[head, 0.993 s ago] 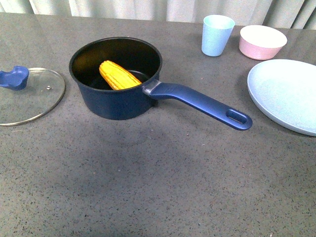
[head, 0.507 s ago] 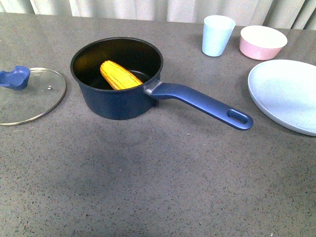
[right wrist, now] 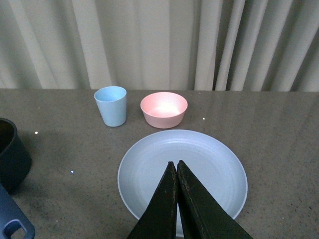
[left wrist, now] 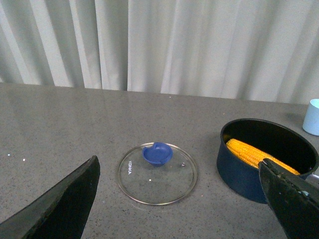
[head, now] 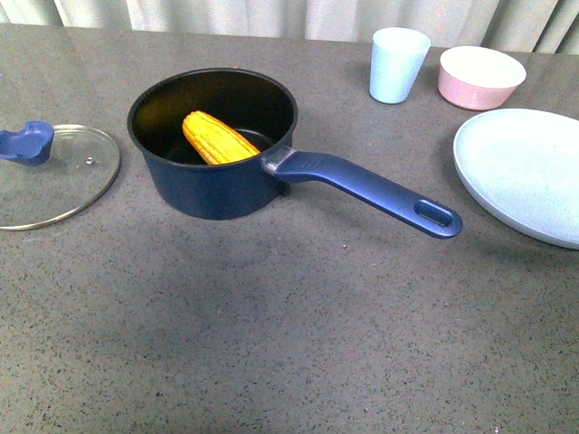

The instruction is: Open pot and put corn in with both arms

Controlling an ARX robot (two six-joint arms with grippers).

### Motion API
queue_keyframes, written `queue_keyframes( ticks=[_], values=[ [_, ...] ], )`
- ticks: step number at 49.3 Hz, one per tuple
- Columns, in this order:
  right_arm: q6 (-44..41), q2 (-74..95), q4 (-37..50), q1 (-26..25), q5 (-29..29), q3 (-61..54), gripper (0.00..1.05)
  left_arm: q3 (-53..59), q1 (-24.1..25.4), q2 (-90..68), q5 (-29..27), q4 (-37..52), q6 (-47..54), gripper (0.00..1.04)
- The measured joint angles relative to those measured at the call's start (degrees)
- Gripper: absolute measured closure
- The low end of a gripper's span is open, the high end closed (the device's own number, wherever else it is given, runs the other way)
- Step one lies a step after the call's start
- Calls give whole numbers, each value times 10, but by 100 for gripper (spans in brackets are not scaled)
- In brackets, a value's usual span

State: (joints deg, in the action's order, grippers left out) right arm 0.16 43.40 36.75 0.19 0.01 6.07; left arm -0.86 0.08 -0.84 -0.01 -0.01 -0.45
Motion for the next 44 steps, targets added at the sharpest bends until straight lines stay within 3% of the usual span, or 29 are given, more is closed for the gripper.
queue_keyframes(
  ticks=[25,44],
  values=[
    [0,-124,-63,-1,-1,-47,103,0,0,0,0,0,0,9],
    [0,-232,-165,-1,0,-48,103,0,0,0,0,0,0,9]
  ],
)
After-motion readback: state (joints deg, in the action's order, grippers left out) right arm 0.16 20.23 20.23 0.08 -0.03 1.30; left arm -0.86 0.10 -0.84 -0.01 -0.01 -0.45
